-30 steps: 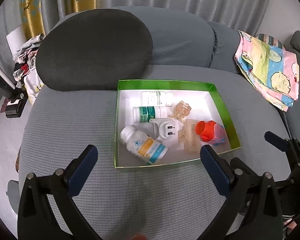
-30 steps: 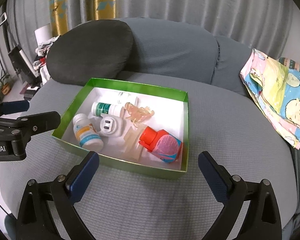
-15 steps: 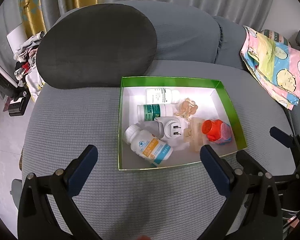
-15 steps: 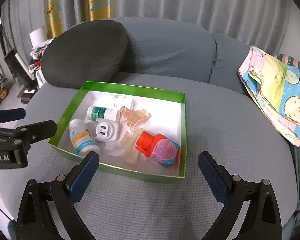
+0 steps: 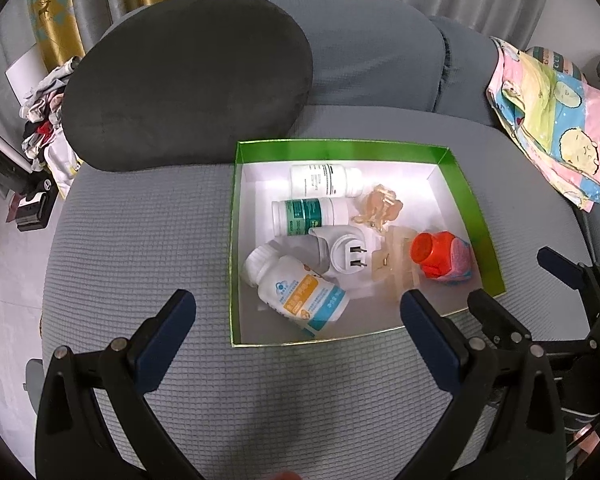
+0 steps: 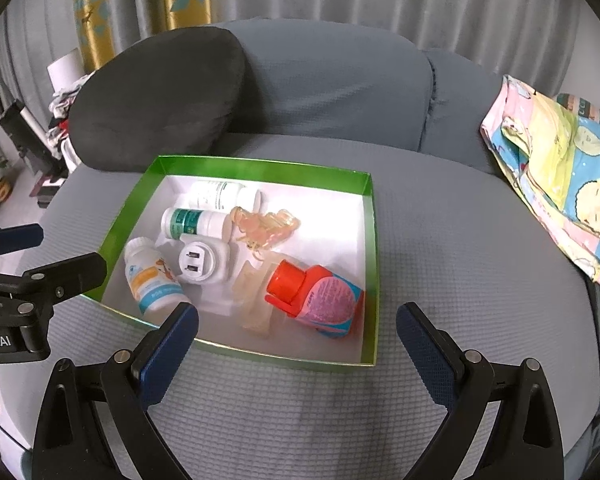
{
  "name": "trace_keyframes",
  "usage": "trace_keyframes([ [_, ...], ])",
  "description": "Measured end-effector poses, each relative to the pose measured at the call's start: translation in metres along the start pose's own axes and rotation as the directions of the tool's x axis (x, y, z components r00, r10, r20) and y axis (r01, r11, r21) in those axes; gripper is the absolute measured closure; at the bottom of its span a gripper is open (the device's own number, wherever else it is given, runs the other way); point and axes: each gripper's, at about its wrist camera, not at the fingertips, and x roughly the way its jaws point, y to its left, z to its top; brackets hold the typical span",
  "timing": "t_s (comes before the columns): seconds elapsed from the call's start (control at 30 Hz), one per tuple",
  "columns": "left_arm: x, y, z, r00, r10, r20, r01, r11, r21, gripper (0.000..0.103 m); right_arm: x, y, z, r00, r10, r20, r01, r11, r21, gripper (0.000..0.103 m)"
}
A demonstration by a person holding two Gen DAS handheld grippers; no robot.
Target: Organize rigid objects
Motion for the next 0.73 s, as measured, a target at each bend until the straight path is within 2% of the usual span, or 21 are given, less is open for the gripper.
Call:
trace_keyframes([
  [0.47, 0.014, 0.001, 0.001, 0.999, 0.011, -0.033, -0.011, 1.0, 0.003, 0.001, 0.012, -0.005, -0.001, 1.0, 0.002, -0.022, -0.002, 1.0, 0.011, 0.003],
  [0.73, 0.016, 0.005, 0.002, 0.999, -0.007, -0.036, 0.006, 1.0, -0.017, 0.001, 0.015, -0.004, -0.001, 1.0, 0.007, -0.025, -0.006, 1.0, 0.013, 0.003],
])
